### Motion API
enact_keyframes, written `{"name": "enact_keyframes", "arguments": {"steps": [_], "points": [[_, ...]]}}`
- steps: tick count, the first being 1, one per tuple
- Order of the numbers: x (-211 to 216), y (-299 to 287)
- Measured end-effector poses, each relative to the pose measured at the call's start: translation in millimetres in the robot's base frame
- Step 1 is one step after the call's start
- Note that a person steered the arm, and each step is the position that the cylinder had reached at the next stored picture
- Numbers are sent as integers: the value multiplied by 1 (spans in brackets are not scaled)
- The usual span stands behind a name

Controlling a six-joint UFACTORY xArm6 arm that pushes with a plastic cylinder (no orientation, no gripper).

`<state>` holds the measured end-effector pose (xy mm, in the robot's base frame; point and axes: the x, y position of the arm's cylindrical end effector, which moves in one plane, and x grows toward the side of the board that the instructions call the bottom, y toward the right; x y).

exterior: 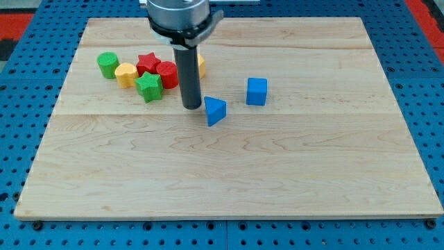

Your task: Adjust the blue cube above the blue triangle

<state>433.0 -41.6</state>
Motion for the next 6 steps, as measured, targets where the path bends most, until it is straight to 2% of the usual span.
{"name": "enact_keyframes", "arguments": {"steps": [2, 3, 4, 5, 6], "points": [[14, 92], [-6, 47], [-34, 76], [-36, 104], [-37, 61]]}}
